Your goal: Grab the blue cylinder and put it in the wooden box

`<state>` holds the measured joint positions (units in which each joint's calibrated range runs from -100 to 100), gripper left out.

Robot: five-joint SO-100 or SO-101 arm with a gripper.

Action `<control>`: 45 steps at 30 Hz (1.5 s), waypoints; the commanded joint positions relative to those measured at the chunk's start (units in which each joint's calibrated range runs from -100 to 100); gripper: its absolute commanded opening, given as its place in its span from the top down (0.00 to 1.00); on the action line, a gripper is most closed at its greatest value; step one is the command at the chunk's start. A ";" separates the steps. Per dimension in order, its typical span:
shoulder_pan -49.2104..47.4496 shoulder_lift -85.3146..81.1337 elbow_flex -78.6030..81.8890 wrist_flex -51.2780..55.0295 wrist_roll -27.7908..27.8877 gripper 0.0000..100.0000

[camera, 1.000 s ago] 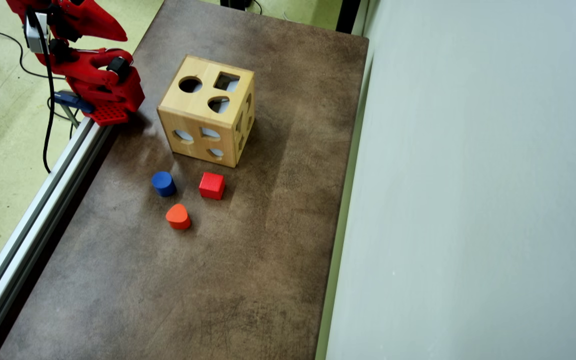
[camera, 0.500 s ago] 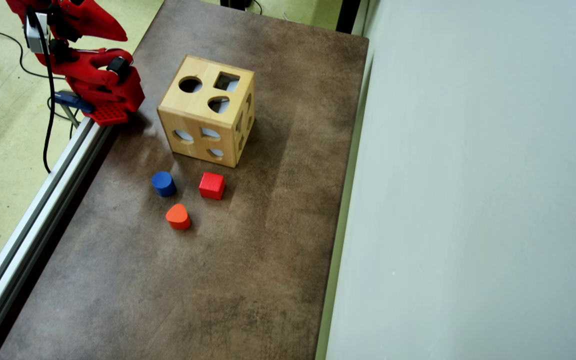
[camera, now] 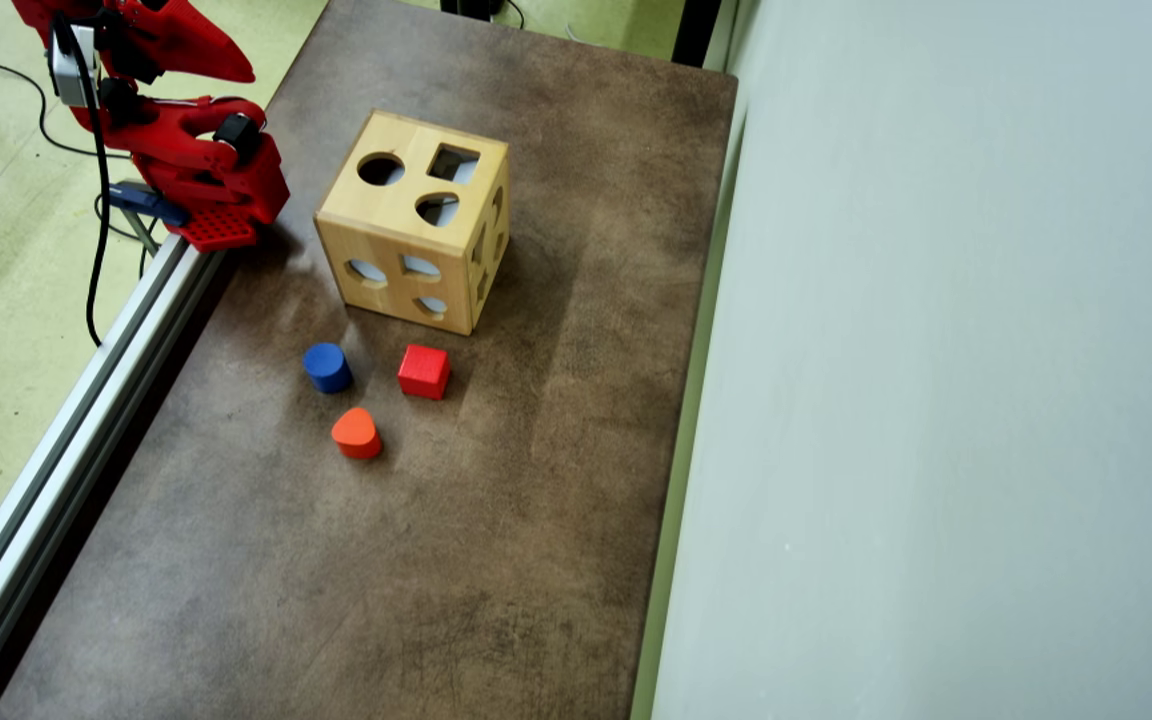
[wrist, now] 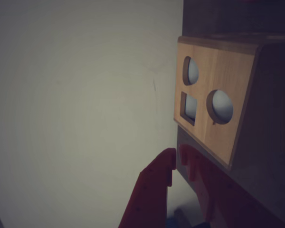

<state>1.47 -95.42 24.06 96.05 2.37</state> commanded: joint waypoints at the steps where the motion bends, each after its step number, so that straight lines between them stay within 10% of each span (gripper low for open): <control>1: 0.31 3.83 -1.25 -0.79 -0.15 0.98; 45: 22.75 59.29 -20.84 0.09 4.69 0.97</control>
<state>23.97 -39.07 1.67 96.05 3.49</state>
